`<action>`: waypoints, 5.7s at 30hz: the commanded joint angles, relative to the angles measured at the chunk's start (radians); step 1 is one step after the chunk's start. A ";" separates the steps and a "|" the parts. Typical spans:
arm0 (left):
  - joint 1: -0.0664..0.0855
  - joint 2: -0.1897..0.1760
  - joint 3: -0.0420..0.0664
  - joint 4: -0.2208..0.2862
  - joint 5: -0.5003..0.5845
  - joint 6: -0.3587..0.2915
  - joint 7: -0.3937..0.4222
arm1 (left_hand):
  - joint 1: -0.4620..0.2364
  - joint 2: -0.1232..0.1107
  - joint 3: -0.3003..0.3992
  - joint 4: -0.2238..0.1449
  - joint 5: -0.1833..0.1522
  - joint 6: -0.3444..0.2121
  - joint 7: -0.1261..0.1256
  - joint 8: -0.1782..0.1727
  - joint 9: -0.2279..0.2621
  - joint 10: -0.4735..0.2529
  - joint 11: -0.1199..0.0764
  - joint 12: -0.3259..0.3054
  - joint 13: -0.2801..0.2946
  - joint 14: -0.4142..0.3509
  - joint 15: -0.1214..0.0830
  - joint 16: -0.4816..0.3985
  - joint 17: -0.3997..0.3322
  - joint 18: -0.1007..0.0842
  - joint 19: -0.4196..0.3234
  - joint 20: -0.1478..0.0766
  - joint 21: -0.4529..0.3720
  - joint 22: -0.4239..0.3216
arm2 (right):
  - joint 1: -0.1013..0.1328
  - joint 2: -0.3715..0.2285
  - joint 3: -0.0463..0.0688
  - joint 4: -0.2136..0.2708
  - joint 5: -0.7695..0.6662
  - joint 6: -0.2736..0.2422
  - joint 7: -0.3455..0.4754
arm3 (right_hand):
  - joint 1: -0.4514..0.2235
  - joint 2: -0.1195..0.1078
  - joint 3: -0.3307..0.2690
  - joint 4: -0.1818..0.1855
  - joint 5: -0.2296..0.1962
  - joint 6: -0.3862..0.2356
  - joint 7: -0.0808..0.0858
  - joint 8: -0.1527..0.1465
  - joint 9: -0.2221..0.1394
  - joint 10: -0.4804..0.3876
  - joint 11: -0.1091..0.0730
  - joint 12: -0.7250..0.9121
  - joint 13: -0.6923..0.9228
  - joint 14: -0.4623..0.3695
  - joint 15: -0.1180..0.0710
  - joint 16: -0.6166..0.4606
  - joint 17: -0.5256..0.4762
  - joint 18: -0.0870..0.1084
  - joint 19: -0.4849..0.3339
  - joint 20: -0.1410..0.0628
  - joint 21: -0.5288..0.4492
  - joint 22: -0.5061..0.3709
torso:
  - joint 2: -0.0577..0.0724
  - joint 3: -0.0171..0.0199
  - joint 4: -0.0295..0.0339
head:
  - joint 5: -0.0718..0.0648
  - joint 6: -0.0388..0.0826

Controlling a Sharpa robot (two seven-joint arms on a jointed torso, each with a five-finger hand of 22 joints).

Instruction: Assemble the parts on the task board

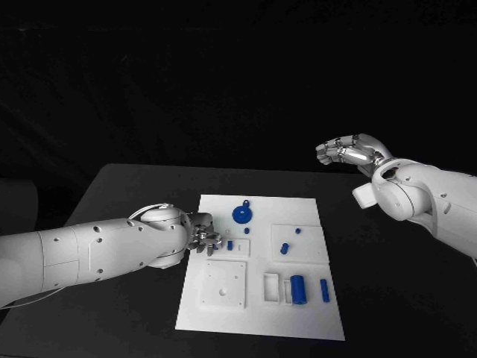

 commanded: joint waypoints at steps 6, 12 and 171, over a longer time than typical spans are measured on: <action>-0.004 -0.001 -0.004 -0.008 0.002 0.052 -0.031 | -0.003 -0.081 -0.021 0.028 -0.018 -0.010 0.001 0.003 -0.002 0.009 -0.029 -0.011 -0.006 -0.001 -0.010 -0.005 -0.003 0.016 0.001 -0.087 -0.006 0.006 | 0.000 -0.003 0.000 0.003 -0.005 0.014 0.006 | -0.003 0.009 -0.003 0.002 0.006 0.004 0.009 0.005 -0.002 0.008 0.002 -0.004 -0.002 -0.009 0.000 0.006 -0.001 -0.015 0.001 0.003 -0.007 0.002 | 0.000 -0.0002 0.0004 | -0.003 0.002; -0.004 -0.002 -0.004 -0.007 0.002 0.034 -0.032 | -0.002 -0.116 -0.032 0.043 -0.019 -0.013 0.001 0.005 -0.001 0.009 -0.029 -0.013 -0.008 -0.002 -0.012 -0.006 -0.004 0.016 0.002 -0.088 -0.008 0.005 | 0.000 -0.003 0.000 0.002 -0.005 0.014 0.007 | -0.004 0.009 -0.004 0.003 0.006 0.004 0.009 0.005 -0.002 0.008 0.002 -0.005 -0.002 -0.009 0.001 0.006 -0.002 -0.015 0.002 0.003 -0.007 0.003 | 0.000 -0.0010 -0.0005 | -0.003 0.002; -0.055 0.257 0.033 -0.294 -0.382 -0.127 0.381 | 0.552 -0.185 -0.221 0.013 -0.017 -0.331 0.143 -0.148 -0.206 -0.230 0.136 -0.795 -0.497 0.011 0.083 -0.039 -0.114 0.053 0.008 -0.001 -0.110 0.012 | -0.010 0.004 0.000 0.008 -0.014 0.004 0.010 | -0.012 0.009 -0.007 0.010 0.041 0.009 0.007 0.008 -0.004 0.015 0.000 -0.003 -0.001 -0.007 -0.001 0.019 -0.017 -0.012 0.013 0.003 -0.026 0.019 | 0.002 -0.0013 -0.0009 | -0.034 0.009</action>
